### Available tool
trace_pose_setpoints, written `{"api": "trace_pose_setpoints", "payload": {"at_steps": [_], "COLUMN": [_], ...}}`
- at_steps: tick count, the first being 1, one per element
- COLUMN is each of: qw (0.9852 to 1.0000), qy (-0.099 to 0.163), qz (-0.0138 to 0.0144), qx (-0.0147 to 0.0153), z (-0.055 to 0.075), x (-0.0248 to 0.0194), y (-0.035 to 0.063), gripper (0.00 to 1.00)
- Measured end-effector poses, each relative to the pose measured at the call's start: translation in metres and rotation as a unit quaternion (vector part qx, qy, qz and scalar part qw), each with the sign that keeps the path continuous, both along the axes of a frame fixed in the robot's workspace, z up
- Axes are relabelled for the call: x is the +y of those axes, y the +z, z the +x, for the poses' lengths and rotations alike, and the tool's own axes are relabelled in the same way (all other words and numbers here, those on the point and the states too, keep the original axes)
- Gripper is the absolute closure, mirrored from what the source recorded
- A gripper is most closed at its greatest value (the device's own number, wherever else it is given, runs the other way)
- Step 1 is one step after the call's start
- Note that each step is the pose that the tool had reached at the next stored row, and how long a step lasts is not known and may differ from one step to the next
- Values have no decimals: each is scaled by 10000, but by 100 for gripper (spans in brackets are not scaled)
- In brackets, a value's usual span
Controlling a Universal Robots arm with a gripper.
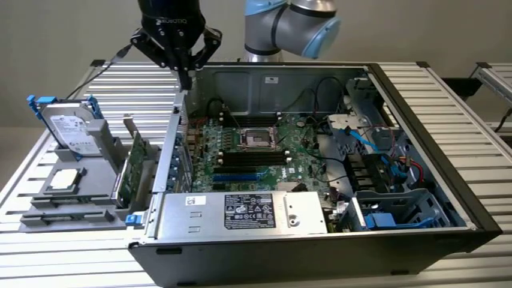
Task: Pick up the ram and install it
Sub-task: 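Reach for the ram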
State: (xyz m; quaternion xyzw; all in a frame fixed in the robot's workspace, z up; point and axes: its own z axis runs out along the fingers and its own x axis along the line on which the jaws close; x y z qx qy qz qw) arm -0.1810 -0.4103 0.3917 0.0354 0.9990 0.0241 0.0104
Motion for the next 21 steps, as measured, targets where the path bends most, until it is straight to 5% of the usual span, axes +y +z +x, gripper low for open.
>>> {"api": "trace_pose_setpoints", "payload": {"at_steps": [21], "qw": [10000], "qy": [0], "qz": [0], "qx": [8], "z": [-769], "x": [-378], "y": [-151], "gripper": [89]}}
